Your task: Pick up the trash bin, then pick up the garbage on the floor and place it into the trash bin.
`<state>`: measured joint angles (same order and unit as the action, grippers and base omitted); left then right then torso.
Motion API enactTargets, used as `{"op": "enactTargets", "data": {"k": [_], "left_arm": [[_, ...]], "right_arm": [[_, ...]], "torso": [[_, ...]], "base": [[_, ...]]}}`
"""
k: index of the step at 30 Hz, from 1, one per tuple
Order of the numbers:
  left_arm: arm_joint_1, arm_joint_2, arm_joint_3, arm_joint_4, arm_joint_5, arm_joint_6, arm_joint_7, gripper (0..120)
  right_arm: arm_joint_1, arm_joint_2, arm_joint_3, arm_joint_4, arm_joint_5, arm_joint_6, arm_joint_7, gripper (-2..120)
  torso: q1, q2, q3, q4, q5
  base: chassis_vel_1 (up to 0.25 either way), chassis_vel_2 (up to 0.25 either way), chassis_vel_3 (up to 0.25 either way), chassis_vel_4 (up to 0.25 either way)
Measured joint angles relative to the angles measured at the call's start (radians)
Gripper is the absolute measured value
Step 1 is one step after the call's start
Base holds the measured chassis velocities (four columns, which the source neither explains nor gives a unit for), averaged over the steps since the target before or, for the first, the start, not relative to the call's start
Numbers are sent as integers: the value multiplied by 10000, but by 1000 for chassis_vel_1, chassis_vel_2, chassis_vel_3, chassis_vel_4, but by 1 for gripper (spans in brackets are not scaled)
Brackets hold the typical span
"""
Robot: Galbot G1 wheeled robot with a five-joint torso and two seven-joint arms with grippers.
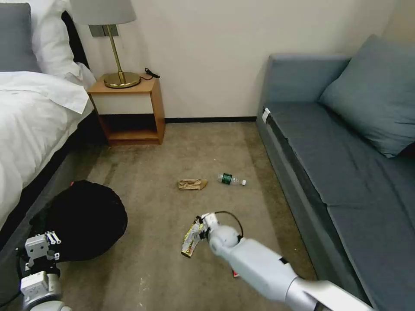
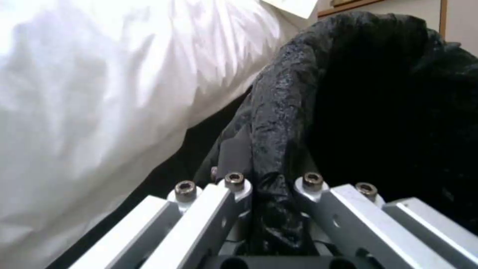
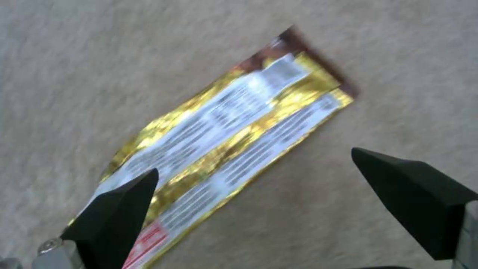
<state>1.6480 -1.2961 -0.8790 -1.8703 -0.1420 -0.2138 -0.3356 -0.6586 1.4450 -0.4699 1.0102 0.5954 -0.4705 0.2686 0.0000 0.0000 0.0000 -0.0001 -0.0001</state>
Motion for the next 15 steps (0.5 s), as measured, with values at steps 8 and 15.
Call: {"op": "enactTargets", "data": {"k": [8, 15], "left_arm": [[160, -96, -55, -192, 4, -7, -8, 4], [238, -128, -172, -129, -46, -196, -14, 4]], "right_arm": [[-141, 460, -35, -123, -460, 149, -20, 100], [-240, 1035, -211, -500, -1435, 346, 17, 100]], "torso": [[0, 0, -1, 1, 0], [0, 0, -1, 2, 0]], "base": [[0, 0, 0, 0], [0, 0, 0, 0]]}}
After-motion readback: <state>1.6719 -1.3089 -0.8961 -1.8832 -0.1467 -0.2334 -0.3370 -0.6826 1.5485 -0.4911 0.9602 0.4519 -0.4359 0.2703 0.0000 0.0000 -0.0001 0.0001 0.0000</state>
